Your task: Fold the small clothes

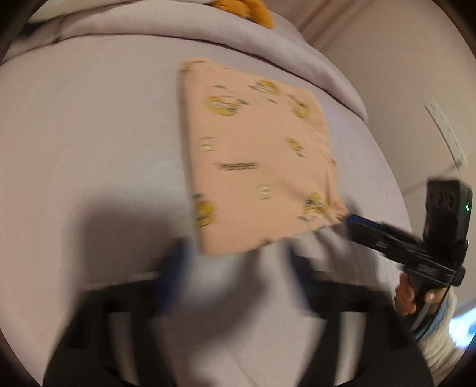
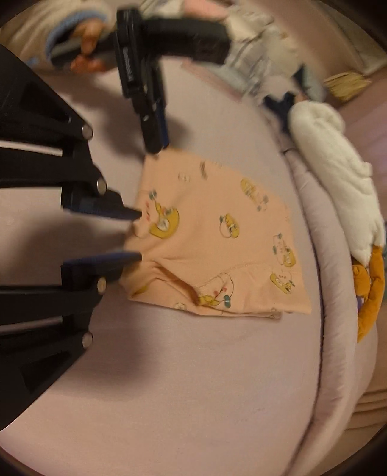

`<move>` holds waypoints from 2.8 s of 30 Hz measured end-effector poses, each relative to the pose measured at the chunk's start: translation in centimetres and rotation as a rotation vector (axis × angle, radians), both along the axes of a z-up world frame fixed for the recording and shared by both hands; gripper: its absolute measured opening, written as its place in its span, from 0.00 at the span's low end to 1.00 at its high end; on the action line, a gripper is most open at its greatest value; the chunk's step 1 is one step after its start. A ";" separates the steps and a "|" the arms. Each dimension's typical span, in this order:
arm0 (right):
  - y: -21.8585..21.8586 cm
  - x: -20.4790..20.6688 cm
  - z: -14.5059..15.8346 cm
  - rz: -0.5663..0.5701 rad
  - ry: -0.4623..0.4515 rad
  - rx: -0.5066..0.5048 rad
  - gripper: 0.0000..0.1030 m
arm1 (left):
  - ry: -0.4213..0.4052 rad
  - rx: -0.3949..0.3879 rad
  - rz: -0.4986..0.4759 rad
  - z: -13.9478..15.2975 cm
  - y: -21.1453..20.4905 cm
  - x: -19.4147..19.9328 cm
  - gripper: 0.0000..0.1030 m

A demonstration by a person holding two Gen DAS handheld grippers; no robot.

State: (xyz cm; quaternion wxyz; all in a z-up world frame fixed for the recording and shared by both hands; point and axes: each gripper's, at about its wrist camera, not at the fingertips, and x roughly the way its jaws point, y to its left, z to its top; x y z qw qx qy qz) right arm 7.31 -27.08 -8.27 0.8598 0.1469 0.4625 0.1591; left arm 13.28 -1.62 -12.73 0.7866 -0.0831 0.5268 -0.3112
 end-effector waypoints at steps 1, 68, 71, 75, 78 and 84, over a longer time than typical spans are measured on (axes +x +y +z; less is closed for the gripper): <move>-0.9 -0.5 0.0 -0.011 -0.001 0.051 0.49 | -0.011 -0.026 0.031 0.1 0.8 0.0 0.90; -1.1 6.0 -0.9 -0.182 -0.055 0.019 0.22 | -0.022 0.038 0.113 0.2 -4.5 7.2 0.22; -0.4 4.2 0.1 -0.163 -0.082 0.015 0.22 | -0.031 0.035 0.102 0.8 -3.9 5.4 0.22; 0.2 1.5 0.9 -0.149 -0.098 0.048 0.22 | -0.041 0.037 0.085 1.4 -2.8 2.1 0.22; 1.1 -0.7 1.5 -0.133 -0.102 0.049 0.22 | -0.040 0.034 0.083 1.9 -1.8 -0.3 0.22; 3.1 -5.4 3.1 -0.073 -0.139 0.035 0.22 | -0.034 0.015 0.097 3.0 0.6 -5.7 0.22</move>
